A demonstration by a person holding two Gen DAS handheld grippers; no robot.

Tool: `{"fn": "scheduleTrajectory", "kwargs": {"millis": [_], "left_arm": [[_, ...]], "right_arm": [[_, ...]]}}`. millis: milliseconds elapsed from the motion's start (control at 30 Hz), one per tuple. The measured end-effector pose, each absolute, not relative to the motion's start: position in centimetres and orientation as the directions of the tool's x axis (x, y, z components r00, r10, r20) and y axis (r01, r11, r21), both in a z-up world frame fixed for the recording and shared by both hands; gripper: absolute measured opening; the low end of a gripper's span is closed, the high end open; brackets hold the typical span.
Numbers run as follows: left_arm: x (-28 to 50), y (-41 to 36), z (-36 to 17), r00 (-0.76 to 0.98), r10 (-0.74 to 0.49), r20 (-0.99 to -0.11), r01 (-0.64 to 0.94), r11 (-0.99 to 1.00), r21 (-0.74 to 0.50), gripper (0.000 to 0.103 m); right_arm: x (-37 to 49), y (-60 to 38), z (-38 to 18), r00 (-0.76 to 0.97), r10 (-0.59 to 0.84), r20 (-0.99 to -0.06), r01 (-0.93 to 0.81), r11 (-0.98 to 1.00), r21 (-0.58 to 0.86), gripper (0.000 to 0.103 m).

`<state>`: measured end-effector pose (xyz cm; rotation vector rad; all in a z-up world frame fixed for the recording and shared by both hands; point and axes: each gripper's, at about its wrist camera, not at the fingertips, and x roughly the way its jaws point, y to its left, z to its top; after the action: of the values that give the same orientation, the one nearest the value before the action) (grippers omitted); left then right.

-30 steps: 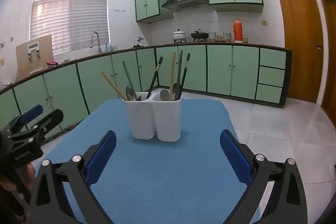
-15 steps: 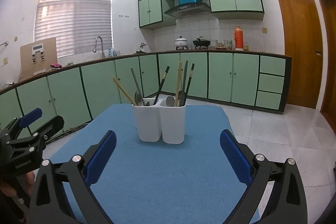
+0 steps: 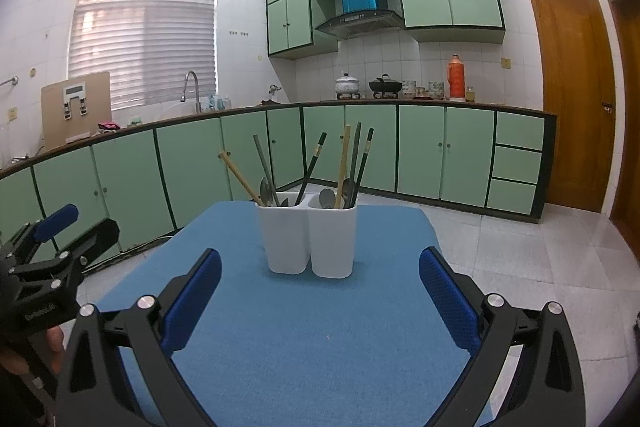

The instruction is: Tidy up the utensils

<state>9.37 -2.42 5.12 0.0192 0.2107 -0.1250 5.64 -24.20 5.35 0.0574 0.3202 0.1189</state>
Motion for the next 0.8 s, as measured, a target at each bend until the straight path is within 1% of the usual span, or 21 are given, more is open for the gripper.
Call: {"fn": "scheduleTrajectory", "kwargs": {"millis": [800], "left_arm": [[9.35,-2.38,4.98,0.971,-0.119,-0.208,0.123,0.992,0.008,0.098]], "right_arm": [[5.39,-23.99,5.50,0.942,0.130,-0.311,-0.116,0.991,0.063,0.097]]}}
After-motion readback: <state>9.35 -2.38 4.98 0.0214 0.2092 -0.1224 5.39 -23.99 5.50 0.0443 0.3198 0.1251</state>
